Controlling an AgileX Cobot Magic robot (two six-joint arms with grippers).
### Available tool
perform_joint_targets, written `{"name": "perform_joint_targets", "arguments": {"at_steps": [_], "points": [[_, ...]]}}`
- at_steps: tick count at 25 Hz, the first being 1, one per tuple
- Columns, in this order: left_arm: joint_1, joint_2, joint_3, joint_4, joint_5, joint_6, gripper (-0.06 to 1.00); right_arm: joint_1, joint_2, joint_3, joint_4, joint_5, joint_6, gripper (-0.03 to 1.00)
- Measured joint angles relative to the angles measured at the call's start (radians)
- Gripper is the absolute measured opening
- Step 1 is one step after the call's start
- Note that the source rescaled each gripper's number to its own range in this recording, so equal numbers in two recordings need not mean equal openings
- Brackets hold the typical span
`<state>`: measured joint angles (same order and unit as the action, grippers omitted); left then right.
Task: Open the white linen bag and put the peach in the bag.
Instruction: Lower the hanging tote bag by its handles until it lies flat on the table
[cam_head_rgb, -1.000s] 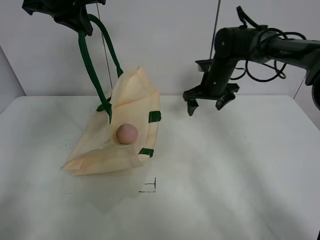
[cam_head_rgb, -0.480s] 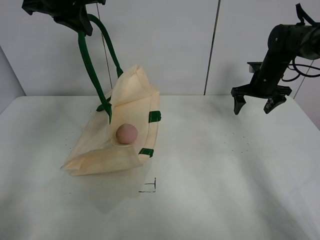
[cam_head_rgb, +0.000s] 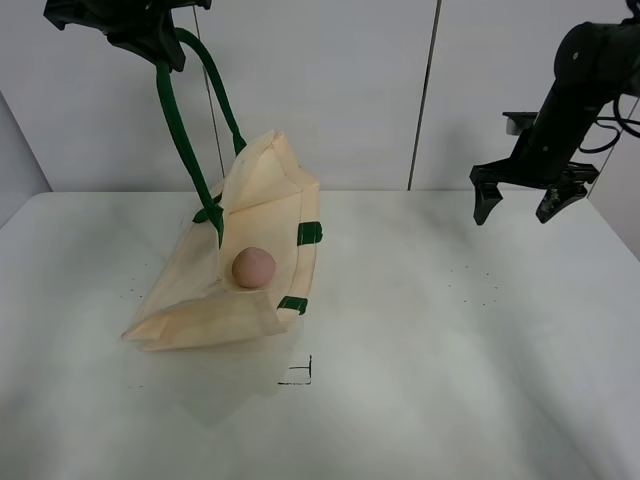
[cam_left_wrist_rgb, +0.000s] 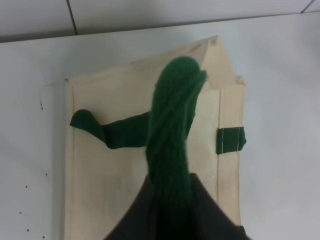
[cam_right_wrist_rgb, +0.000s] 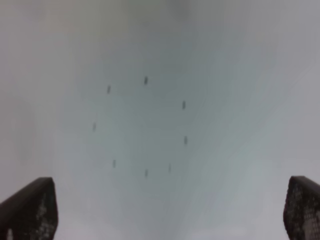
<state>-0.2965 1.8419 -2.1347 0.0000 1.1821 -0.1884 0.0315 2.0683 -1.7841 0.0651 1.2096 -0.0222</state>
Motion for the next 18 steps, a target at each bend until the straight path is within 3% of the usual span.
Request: {"name": "perform_joint_targets", "arguments": {"at_steps": [13,18], "points": [[0.000,0.000,0.000,0.000,0.000,0.000,0.00,0.000,-0.768,0.779,0.000,-0.001,-0.004,1.00],[0.000,0.000,0.000,0.000,0.000,0.000,0.00,0.000,-1.125,1.039,0.000,-0.072,-0.004,1.00]]}}
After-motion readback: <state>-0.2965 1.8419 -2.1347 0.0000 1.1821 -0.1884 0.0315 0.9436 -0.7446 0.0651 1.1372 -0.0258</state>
